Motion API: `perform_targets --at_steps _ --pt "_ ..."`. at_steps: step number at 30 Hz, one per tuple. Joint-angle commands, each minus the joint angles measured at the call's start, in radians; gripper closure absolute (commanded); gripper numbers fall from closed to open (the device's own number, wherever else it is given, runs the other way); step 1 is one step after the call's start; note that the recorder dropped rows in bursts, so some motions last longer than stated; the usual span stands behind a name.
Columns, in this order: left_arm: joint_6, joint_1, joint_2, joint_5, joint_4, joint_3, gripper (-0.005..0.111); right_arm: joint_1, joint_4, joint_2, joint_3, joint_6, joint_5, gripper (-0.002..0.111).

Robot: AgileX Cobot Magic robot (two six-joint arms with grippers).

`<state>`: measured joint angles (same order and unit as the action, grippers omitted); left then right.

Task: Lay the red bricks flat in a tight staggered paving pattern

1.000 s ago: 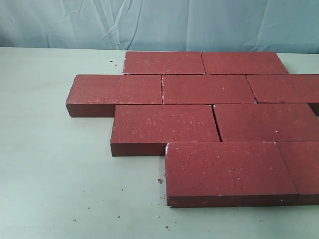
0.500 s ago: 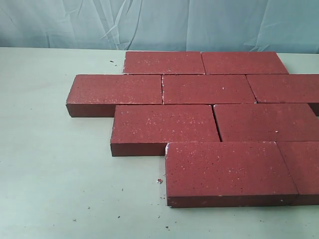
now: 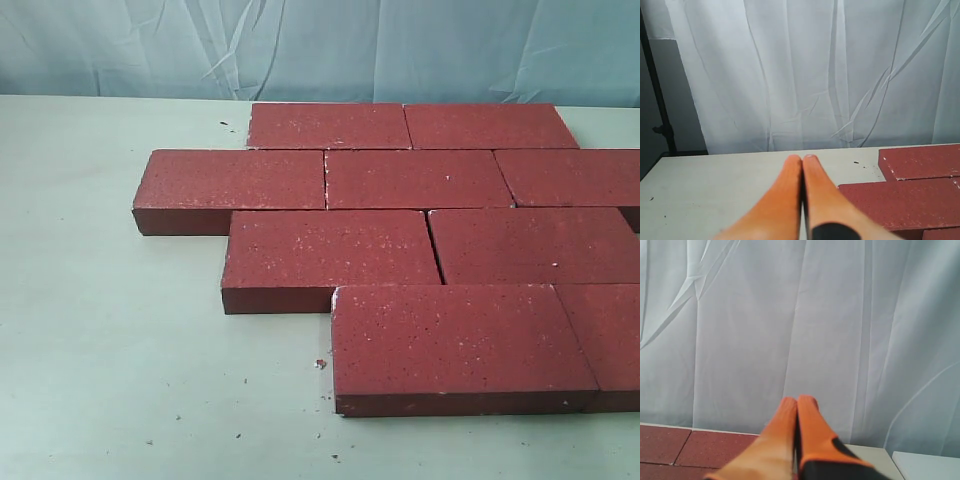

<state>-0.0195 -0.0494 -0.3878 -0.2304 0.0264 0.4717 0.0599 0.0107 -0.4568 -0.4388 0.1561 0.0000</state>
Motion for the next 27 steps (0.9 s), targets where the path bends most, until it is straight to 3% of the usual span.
perform_targets --at_steps 1,4,11,27 --pt "-0.004 -0.001 0.009 0.005 0.007 -0.003 0.107 -0.003 0.004 0.005 0.006 0.0 -0.006 0.109" --pt "-0.004 -0.001 0.014 -0.005 0.051 -0.009 0.107 -0.003 0.004 0.005 0.006 0.0 -0.006 0.109" --pt "0.0 -0.001 0.167 0.052 0.107 -0.163 0.107 -0.003 0.004 0.005 0.006 0.0 -0.006 0.109" --pt "-0.002 -0.001 0.388 0.052 0.032 -0.472 0.107 -0.003 0.004 0.005 0.006 0.0 -0.006 0.109"
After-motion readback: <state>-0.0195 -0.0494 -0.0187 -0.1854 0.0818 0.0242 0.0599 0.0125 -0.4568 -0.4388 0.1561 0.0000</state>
